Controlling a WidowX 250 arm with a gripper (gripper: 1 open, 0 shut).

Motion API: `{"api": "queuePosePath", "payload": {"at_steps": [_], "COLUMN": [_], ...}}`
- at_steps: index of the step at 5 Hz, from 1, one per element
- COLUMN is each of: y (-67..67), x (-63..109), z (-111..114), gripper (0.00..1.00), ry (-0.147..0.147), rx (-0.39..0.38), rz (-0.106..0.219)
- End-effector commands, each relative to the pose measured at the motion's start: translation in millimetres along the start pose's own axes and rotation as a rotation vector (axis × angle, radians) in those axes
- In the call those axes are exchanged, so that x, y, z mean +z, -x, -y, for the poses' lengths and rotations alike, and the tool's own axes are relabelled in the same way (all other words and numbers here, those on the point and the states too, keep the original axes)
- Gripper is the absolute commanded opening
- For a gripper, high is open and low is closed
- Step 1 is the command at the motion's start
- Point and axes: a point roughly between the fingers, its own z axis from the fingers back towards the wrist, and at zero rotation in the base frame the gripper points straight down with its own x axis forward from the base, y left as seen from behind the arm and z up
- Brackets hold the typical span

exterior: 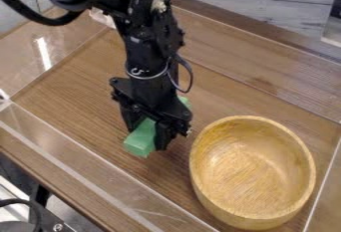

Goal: Remove the green block from inside the brown bowl and put it on the table

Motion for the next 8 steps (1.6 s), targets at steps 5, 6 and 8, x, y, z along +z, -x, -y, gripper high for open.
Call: {"api": "queuePosePath", "payload": {"at_steps": [5,6,8], "y": [-33.4,-36.9,-43.3], "x": [16.9,16.9,15.9], "z": [-2,-3,-3], "gripper": [1.0,1.0,1.0], "ry": [0.029,0.034,0.046], "rx": [-0.002,-0.006,-0.011], "rz": [0.044,0.045,0.046]}}
